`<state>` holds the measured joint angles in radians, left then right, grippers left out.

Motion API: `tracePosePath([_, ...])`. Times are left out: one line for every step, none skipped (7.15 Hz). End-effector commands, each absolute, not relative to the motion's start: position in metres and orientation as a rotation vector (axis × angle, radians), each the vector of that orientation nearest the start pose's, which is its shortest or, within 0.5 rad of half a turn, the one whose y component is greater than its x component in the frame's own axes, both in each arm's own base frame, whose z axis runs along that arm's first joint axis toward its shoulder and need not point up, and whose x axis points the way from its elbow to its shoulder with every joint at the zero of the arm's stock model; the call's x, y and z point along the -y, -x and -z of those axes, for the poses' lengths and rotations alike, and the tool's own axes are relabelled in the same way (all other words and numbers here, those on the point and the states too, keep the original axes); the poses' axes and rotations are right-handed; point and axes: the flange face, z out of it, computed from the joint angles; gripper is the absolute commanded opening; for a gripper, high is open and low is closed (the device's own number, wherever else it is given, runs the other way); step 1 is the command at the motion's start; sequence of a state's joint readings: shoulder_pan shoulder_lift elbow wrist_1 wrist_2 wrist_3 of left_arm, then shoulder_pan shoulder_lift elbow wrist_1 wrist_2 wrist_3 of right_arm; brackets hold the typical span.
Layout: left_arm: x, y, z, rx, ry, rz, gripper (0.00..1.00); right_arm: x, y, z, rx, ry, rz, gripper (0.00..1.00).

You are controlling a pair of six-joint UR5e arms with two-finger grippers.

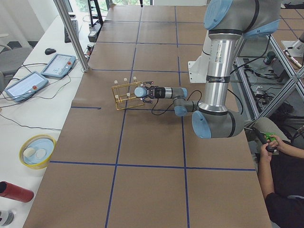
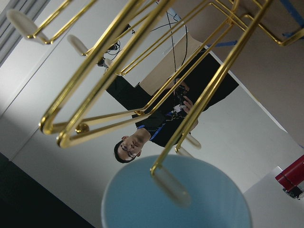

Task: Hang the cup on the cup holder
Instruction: 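Carry the tilted cup with the left gripper to the gold rack's peg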

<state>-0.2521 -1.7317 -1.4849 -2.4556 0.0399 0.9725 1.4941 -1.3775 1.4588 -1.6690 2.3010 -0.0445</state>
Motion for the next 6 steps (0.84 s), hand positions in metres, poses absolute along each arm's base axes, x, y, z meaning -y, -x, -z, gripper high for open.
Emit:
tracePosePath([0.3566,-0.4523,-0.467,1.36,-1.002,-1.001,0.0,0.5744,-0.0229,-0.6236,0.73,0.028,0.11,1.0])
tracePosePath([0.3564,-0.4546,-0.4687,1.365,-0.997,-1.011,0.0,0.5744,-0.0229,-0.6236,0.73,0.028,0.11,1.0])
tracePosePath([0.3564,-0.4546,-0.4687,1.364,-0.998,-1.01,0.0,0.5744,-0.0229,-0.6236,0.73,0.028,0.11,1.0])
tracePosePath([0.3565,-0.4551,-0.4679,1.365,-0.998,-1.009,0.0,0.5744,-0.0229,-0.6236,0.73,0.028,0.11,1.0])
tracePosePath([0.3566,-0.4552,-0.468,1.364,-0.998,-1.01,0.0,0.5744,-0.0229,-0.6236,0.73,0.028,0.11,1.0])
tracePosePath([0.3564,-0.4546,-0.4687,1.364,-0.998,-1.01,0.0,0.5744,-0.0229,-0.6236,0.73,0.028,0.108,1.0])
